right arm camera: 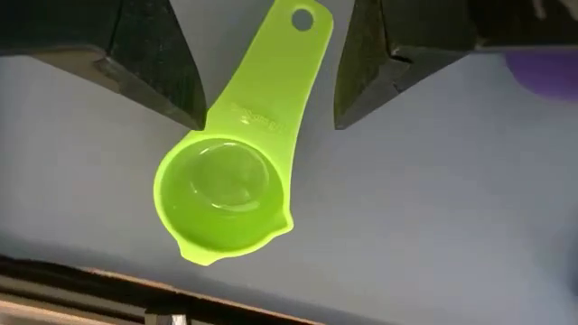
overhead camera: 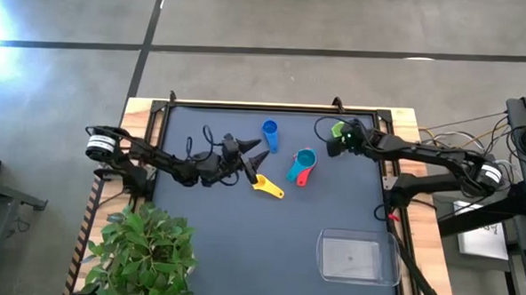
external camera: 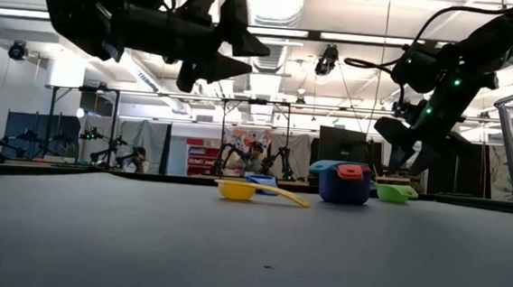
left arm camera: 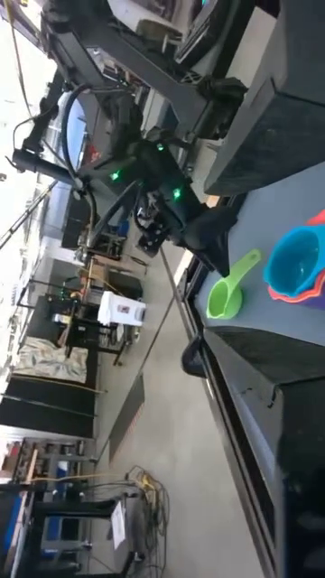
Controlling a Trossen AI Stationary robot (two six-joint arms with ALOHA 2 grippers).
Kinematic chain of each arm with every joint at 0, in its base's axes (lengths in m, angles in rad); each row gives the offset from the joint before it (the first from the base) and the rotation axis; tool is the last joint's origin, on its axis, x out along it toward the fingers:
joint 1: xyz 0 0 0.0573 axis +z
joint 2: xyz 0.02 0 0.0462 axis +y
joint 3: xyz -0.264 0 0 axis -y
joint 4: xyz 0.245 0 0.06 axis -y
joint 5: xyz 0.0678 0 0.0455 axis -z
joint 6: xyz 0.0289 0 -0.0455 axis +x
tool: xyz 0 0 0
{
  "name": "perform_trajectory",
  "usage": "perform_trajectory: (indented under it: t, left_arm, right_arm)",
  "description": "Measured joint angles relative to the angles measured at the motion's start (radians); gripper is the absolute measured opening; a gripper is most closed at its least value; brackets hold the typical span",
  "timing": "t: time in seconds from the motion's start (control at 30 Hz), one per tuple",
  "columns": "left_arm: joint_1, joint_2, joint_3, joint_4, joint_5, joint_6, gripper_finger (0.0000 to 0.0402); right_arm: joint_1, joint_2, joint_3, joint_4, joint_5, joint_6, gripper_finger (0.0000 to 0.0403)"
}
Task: Nest measuring cups in basket
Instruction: Stack the green measuring cup on top of the light blue measuring cup
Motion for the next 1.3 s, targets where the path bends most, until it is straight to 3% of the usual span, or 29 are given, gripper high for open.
perform_trajectory:
  t: [0.23,0.7,0.87,1.07,1.3]
  left_arm:
    - [0.000,0.000,-0.017,0.028,0.001,-0.005,0.0232]
    - [0.000,0.000,-0.013,0.029,0.020,-0.005,0.0232]
    - [0.000,0.000,-0.013,0.028,0.020,-0.005,0.0232]
    - [0.000,0.000,-0.013,0.028,0.020,-0.005,0.0232]
    - [0.000,0.000,-0.013,0.028,0.020,-0.005,0.0232]
  right_arm:
    - [0.000,0.065,0.008,0.001,0.000,0.125,0.0244]
    - [0.000,0.215,0.008,0.084,0.000,0.123,0.0240]
    - [0.000,0.227,0.018,0.076,0.000,0.120,0.0207]
    - [0.000,0.209,0.021,0.068,-0.009,0.127,0.0128]
    - [0.004,0.171,0.021,0.068,-0.078,0.139,0.0123]
